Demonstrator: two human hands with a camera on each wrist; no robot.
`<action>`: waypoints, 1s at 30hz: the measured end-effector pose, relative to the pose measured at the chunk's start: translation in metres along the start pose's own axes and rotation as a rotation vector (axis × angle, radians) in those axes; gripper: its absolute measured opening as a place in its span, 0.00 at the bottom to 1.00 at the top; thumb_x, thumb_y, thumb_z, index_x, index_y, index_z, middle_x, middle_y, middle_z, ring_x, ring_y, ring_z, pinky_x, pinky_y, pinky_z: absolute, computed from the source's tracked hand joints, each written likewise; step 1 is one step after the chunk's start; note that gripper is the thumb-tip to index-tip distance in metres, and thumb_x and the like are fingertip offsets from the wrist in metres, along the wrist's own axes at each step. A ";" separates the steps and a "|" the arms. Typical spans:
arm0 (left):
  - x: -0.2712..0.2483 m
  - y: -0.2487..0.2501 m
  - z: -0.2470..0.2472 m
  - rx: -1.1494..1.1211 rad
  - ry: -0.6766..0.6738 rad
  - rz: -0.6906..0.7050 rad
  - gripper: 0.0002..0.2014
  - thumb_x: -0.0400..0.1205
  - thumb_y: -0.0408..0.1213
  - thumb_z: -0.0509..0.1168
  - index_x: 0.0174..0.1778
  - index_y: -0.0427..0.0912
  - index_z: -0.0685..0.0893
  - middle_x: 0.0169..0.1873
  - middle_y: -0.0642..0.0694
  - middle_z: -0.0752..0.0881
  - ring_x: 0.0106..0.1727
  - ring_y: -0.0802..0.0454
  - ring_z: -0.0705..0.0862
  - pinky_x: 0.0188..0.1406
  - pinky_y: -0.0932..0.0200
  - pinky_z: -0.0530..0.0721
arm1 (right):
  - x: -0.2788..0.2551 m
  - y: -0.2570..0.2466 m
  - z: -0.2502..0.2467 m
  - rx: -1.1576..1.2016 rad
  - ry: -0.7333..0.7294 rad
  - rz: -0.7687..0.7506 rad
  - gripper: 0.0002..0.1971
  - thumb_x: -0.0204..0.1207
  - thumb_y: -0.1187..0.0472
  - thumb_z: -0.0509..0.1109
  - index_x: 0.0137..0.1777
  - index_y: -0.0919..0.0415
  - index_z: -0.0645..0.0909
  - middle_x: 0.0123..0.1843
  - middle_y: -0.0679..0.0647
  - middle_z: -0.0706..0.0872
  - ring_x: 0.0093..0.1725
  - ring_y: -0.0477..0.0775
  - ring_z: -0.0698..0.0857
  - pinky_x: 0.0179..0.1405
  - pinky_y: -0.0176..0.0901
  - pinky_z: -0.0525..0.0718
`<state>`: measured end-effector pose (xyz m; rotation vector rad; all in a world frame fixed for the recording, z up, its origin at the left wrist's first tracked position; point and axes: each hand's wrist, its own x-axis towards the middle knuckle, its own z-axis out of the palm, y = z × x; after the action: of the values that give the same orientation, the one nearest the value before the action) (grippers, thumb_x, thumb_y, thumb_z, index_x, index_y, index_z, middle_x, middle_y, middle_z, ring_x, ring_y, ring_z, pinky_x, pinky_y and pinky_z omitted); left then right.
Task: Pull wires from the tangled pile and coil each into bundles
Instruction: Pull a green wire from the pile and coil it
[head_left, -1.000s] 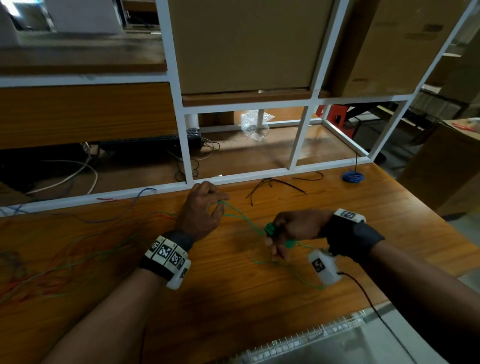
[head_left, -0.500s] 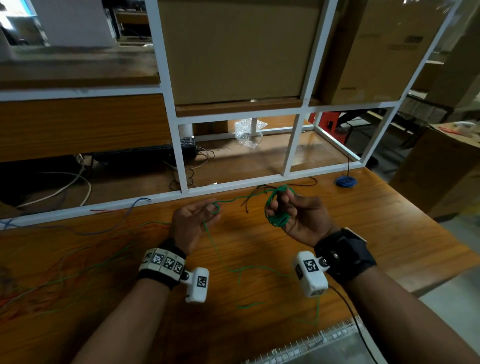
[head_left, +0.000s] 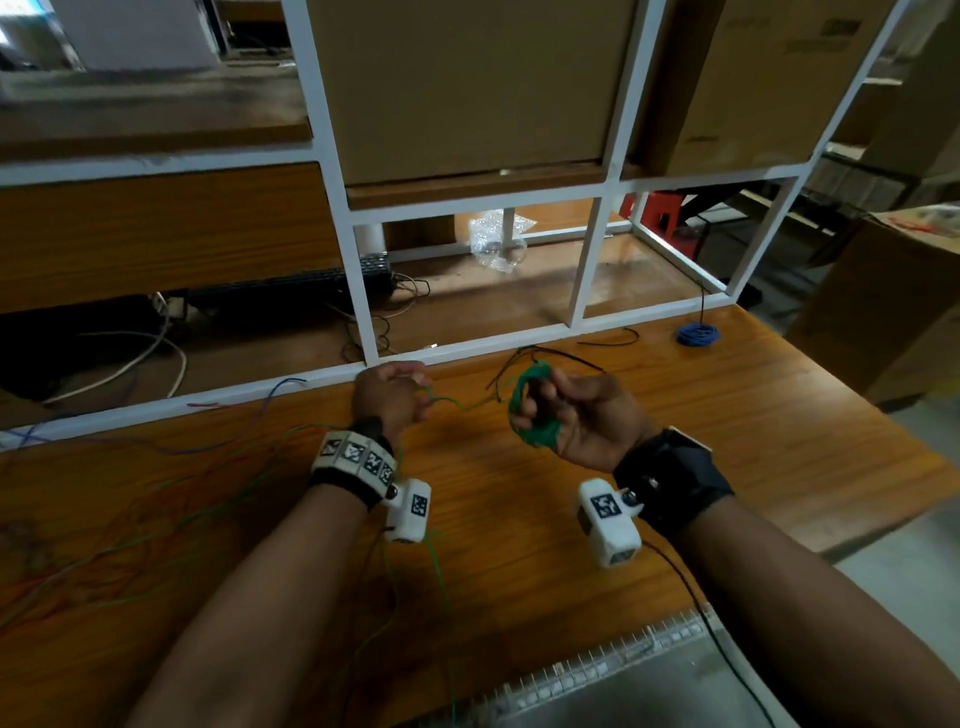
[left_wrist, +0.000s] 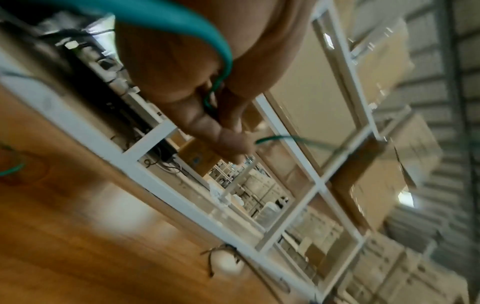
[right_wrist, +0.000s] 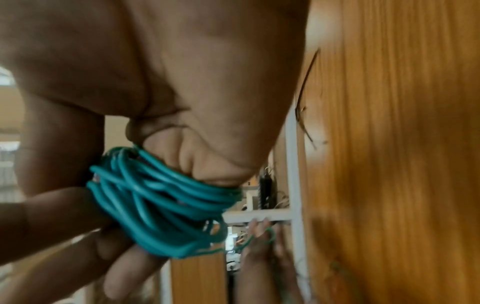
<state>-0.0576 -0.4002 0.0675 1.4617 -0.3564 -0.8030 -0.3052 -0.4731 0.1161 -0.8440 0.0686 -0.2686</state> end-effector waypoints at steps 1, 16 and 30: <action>-0.003 -0.004 0.009 0.085 0.006 0.028 0.08 0.85 0.24 0.62 0.49 0.33 0.87 0.37 0.40 0.90 0.27 0.45 0.83 0.21 0.58 0.78 | 0.009 -0.004 0.008 0.065 -0.038 -0.062 0.13 0.88 0.58 0.64 0.54 0.66 0.87 0.46 0.57 0.93 0.61 0.54 0.88 0.74 0.47 0.78; -0.051 -0.024 0.019 0.396 -0.456 0.054 0.09 0.83 0.36 0.72 0.54 0.35 0.90 0.36 0.38 0.91 0.18 0.56 0.75 0.17 0.65 0.70 | 0.077 -0.054 -0.036 -1.407 0.787 -0.239 0.28 0.89 0.44 0.59 0.76 0.66 0.78 0.69 0.60 0.85 0.69 0.58 0.82 0.65 0.41 0.73; -0.012 0.075 0.010 0.715 -0.421 0.665 0.11 0.82 0.39 0.72 0.35 0.42 0.92 0.34 0.55 0.91 0.42 0.63 0.88 0.51 0.60 0.84 | 0.006 -0.006 -0.009 -0.910 -0.109 0.438 0.14 0.86 0.64 0.70 0.57 0.79 0.87 0.54 0.55 0.94 0.71 0.61 0.85 0.77 0.48 0.77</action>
<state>-0.0523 -0.4058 0.1440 1.6476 -1.4814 -0.4315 -0.3017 -0.4848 0.1148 -1.7102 0.2832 0.2548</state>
